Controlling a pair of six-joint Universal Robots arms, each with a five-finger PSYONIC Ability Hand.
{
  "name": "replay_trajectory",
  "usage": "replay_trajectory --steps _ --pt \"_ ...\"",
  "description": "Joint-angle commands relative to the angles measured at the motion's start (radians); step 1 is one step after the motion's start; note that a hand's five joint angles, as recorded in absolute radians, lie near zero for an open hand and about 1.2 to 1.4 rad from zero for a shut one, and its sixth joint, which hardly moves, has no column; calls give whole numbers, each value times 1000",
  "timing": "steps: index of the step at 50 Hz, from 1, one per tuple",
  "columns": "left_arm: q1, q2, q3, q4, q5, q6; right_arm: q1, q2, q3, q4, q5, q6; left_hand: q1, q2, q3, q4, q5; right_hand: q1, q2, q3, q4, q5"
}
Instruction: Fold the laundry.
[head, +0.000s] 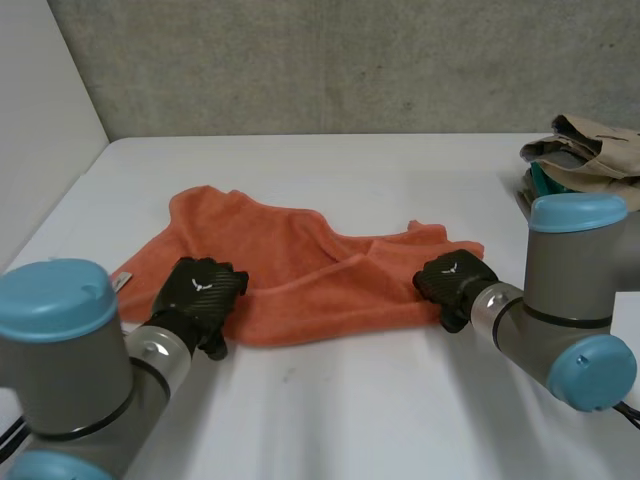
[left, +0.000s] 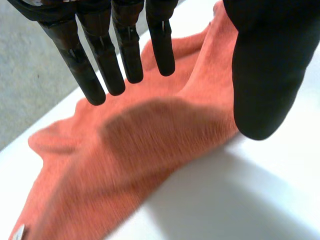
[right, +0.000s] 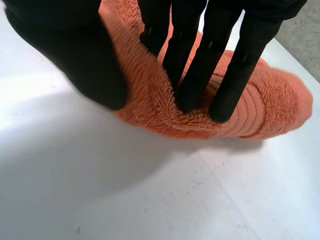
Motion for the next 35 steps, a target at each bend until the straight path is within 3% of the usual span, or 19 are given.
replay_trajectory --steps 1,10,15,22,29,35 --pt "35 135 -21 -1 52 -3 -3 -70 14 48 5 -42 -29 -44 -47 -36 -33 -753 -760 -766 -783 -783" --pt "234 239 -38 -1 67 2 8 -184 -55 47 -1 -61 -84 -100 -103 -92 -89 -763 -770 -775 -793 -793" --pt "419 239 -43 -1 190 4 20 -172 -163 57 -3 -59 -90 -105 -109 -97 -95 -760 -767 -772 -790 -790" --pt "639 229 -63 -7 394 2 72 -6 -347 167 -73 -93 -87 -103 -106 -95 -92 -713 -720 -726 -743 -743" --pt "743 229 -104 -9 535 2 145 167 -485 333 -122 -107 -82 -97 -100 -89 -86 -636 -644 -649 -667 -667" --pt "751 229 -115 -7 551 -3 162 258 -520 298 -118 -99 -84 -100 -103 -92 -89 -554 -562 -567 -584 -584"
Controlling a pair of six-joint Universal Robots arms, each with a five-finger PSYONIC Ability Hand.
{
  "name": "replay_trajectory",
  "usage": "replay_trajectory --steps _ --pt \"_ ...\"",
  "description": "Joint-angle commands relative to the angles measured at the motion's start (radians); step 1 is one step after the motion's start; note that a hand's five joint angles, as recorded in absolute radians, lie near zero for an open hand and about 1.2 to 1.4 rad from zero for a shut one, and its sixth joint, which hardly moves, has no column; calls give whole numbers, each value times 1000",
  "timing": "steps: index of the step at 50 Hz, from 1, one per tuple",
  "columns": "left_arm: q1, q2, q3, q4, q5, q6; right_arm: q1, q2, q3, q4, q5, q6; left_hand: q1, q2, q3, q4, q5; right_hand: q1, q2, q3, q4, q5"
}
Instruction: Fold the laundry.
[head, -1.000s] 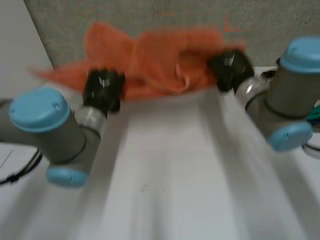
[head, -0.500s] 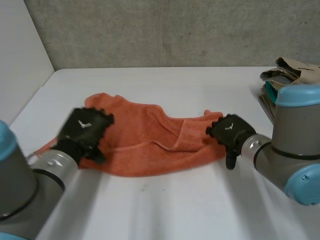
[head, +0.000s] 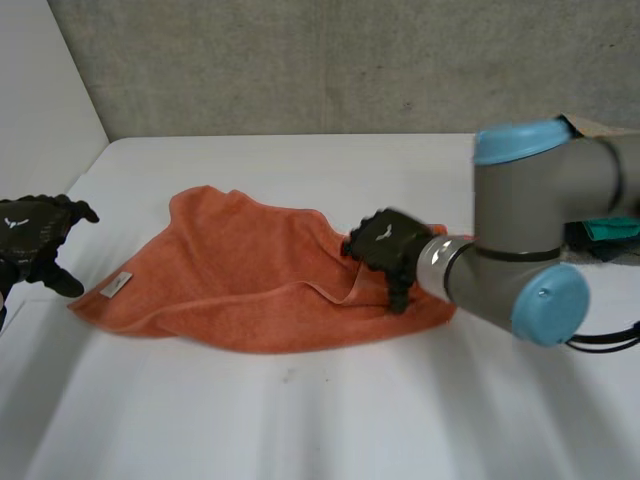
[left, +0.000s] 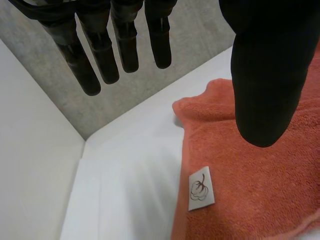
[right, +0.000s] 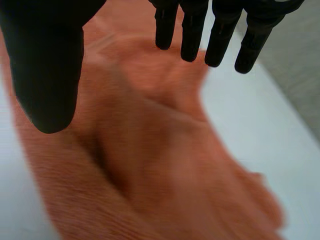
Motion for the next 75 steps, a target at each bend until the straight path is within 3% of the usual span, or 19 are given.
replay_trajectory --steps 1,3,5,6,12,19,33,42,50,58,66,75 --pt "11 -1 -16 1 26 -6 26 124 -57 -32 7 7 4 13 9 25 30 225 216 207 206 194" --pt "10 -3 -18 1 27 -7 31 145 -69 -55 21 6 4 13 9 25 30 406 398 389 387 376" --pt "7 -6 -21 1 27 -7 34 161 -89 -96 62 9 4 13 9 25 30 992 984 975 973 962" --pt "4 -9 -26 1 27 -7 34 161 -92 -116 82 9 2 10 6 22 27 1055 1046 1037 1036 1024" --pt "-24 -9 -36 1 32 -6 39 49 -33 -305 156 41 -10 -2 -6 10 16 1055 1047 1038 1036 1025" --pt "-50 -47 -36 9 32 0 34 -156 24 -311 159 80 -31 -22 -26 -10 -5 1055 1047 1038 1036 1025" --pt "-145 -246 5 2 15 2 42 -247 84 -219 154 86 -134 -125 -129 -113 -108 1055 1047 1038 1036 1025" --pt "-200 -295 33 1 8 0 55 -345 101 -222 151 213 -110 -102 -106 -90 -84 1055 1047 1038 1036 1025" --pt "-234 -354 92 2 -106 -1 54 -408 98 -221 151 268 124 133 129 145 150 1055 1047 1038 1036 1025" --pt "-279 -404 128 -2 -146 -12 63 -456 93 -221 153 296 154 163 159 174 180 1055 1047 1038 1036 1025" --pt "-372 -395 114 -33 -149 -15 68 -468 84 -219 153 304 142 151 147 163 168 1055 1047 1038 1036 1025" --pt "-383 -291 89 -93 -149 -104 63 -463 84 -221 154 302 131 139 135 151 156 1055 1047 1038 1036 1025"
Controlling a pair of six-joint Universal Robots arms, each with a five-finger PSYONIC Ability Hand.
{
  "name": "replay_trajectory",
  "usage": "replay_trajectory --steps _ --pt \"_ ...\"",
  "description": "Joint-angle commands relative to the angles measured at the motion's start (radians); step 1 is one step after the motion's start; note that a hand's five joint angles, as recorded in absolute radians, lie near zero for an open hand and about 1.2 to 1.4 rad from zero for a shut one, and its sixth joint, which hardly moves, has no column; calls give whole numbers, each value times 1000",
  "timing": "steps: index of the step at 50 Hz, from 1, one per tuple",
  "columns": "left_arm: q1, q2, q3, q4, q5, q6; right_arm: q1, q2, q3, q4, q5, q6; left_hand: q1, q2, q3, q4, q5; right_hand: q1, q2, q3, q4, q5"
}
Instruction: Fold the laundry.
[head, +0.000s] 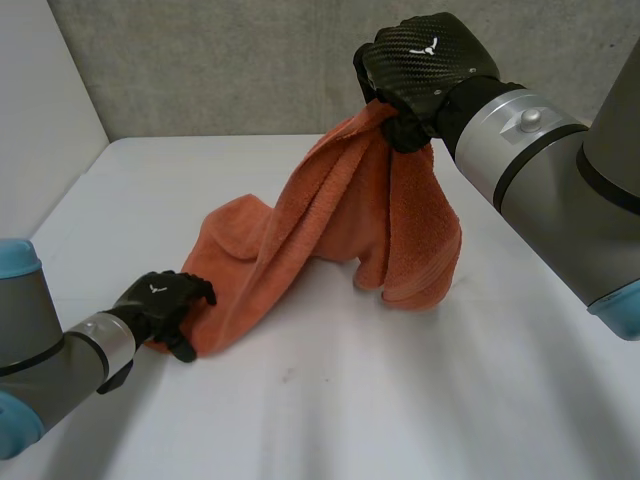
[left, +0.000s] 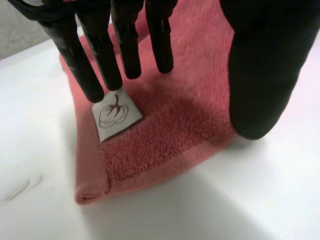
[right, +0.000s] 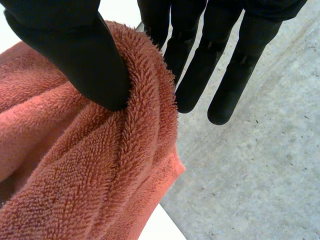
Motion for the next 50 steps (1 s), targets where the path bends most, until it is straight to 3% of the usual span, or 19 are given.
replay_trajectory --steps 1,8,19,23,27,31,33,39,43,50 --pt "-7 77 -23 -45 -1 -86 -3 4 1 -1 1 -1 74 68 67 62 59 304 221 207 199 269" --pt "-29 73 -18 -51 1 -103 -3 2 -1 -3 1 0 74 68 67 62 59 304 221 207 199 269" --pt "-185 -48 72 -42 -22 -146 0 -7 -22 -1 8 13 74 68 67 62 59 304 221 207 199 269" --pt "-219 -110 139 -40 -99 -221 -1 -18 -22 -1 13 25 188 182 181 176 173 304 221 207 199 269" --pt "-248 -167 215 -17 -220 -267 -14 -32 -18 -1 17 31 924 918 917 912 909 304 221 207 199 269" --pt "-244 -148 235 30 -369 -274 -17 -47 -2 7 13 25 925 919 918 913 910 304 221 207 199 269" --pt "-231 -57 219 53 -422 -275 -18 -51 4 13 11 19 925 919 918 913 910 304 221 207 199 269" --pt "-104 193 98 136 -354 -268 -98 -53 13 121 -4 -19 925 919 918 913 910 304 221 207 199 269" --pt "-32 361 29 187 -237 -261 -144 -50 19 244 -29 -131 925 919 918 913 910 304 221 207 199 269" --pt "-3 393 -3 190 -157 -260 -208 17 62 425 -59 -298 925 919 918 913 910 304 221 207 199 269"
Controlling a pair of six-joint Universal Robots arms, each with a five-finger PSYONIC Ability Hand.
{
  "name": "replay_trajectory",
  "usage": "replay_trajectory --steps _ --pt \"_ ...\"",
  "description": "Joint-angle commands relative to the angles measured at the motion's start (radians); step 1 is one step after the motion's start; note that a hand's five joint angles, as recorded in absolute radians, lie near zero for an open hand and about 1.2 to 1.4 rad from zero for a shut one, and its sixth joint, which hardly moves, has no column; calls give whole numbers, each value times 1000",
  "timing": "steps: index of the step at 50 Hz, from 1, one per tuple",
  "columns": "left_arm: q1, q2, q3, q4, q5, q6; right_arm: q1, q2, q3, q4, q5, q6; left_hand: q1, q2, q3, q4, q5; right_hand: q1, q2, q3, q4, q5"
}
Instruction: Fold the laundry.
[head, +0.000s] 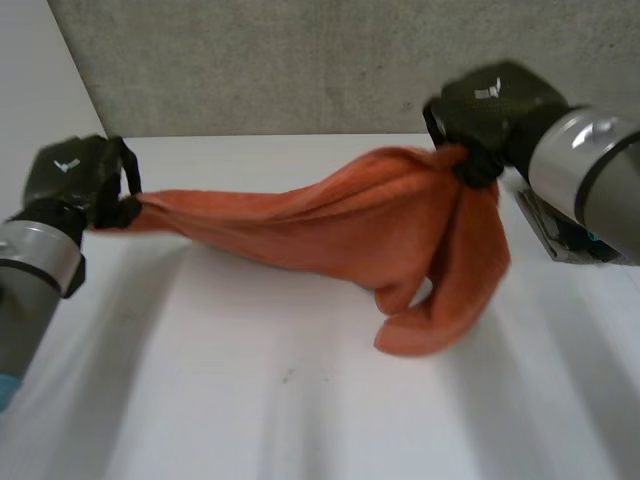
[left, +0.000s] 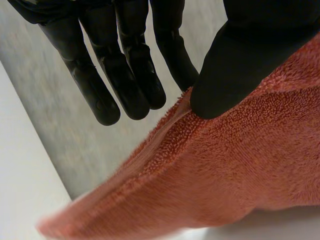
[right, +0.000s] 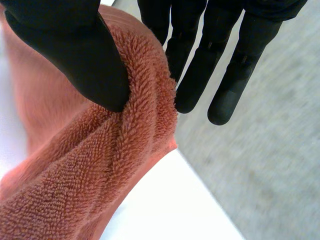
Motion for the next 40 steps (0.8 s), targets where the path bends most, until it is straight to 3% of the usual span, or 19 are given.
replay_trajectory --steps 1,7,11,17,22,25,32,40 --pt "34 3 -36 10 92 5 -61 87 34 176 -28 -176 259 203 213 197 259 304 221 206 196 269" --pt "33 -200 44 30 92 91 -60 230 -37 167 -16 -239 259 203 213 197 259 304 221 206 196 269" --pt "16 -327 188 113 66 193 -58 351 -213 81 -2 -207 259 203 213 197 259 304 221 206 196 269" --pt "-59 -395 497 347 -43 230 -58 434 -520 -285 68 17 259 203 213 197 259 304 221 206 196 269" --pt "-64 -395 682 562 -133 201 -71 408 -465 -665 81 152 259 203 213 197 259 304 221 206 196 269" --pt "-65 -399 757 579 -157 194 -66 359 -396 -808 74 171 259 203 213 197 259 304 221 206 196 269" --pt "-68 -405 704 423 -150 187 -58 325 -279 -747 64 139 259 203 213 197 259 304 221 206 196 269" --pt "-64 -367 312 366 -143 209 -80 323 -115 -593 59 57 259 203 213 197 259 304 221 206 196 269"
